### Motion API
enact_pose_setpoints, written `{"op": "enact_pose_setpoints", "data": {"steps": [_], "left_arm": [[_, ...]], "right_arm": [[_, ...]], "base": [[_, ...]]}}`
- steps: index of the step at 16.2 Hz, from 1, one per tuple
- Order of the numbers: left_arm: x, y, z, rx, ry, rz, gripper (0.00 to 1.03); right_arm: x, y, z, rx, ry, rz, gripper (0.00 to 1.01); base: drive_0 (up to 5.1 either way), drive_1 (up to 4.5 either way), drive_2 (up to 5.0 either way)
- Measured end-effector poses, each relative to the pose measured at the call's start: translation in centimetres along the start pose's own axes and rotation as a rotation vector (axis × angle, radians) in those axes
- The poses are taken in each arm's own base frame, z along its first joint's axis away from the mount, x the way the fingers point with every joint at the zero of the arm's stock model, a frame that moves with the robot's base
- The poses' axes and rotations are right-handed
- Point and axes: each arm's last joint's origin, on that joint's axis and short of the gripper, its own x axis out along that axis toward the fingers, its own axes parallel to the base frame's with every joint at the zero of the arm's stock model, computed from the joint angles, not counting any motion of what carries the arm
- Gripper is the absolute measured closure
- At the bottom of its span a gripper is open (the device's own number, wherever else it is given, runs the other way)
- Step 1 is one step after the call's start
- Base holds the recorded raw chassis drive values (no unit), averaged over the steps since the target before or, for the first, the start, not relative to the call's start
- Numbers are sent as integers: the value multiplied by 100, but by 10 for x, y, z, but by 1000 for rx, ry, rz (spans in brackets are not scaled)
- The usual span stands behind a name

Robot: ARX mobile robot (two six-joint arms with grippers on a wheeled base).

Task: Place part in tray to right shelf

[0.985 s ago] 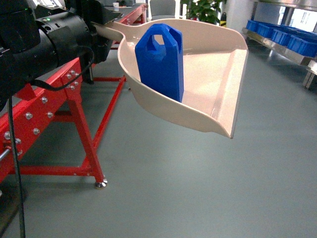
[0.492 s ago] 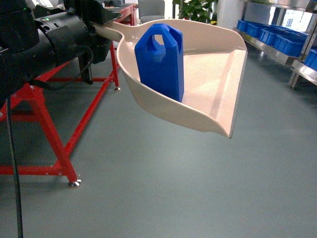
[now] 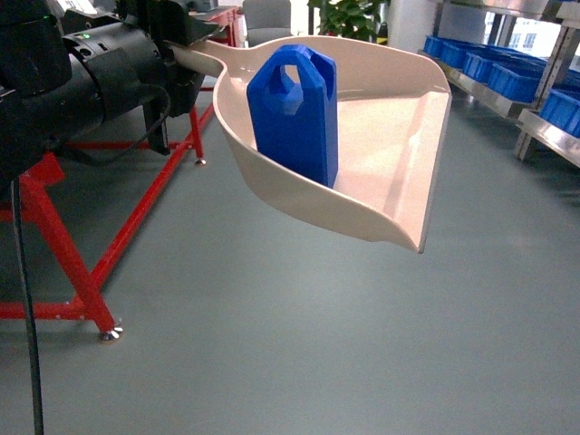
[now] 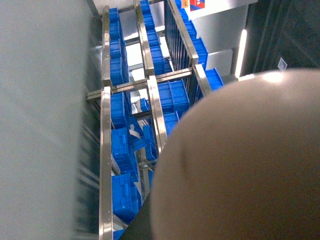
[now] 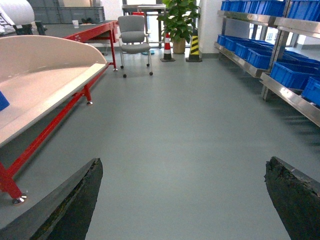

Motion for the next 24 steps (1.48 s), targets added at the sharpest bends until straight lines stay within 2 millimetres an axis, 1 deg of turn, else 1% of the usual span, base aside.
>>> {"op": "enact_pose_setpoints", "data": {"steps": [2, 4, 8, 24], "left_arm": [[0, -1, -2, 0, 4, -3, 89], [2, -2, -8, -3, 30, -8, 89], [-1, 0, 2, 2, -7, 0, 89], [0, 0, 0, 0, 0, 2, 89]], "right_arm": [[0, 0, 0, 0, 2, -2, 3], [0, 0, 0, 0, 0, -1, 3], [0, 0, 0, 0, 2, 0, 3], [0, 0, 0, 0, 0, 0, 3]], "base": [[266, -130, -130], [0, 0, 0], [14, 447, -420], [-6, 427, -439]]}}
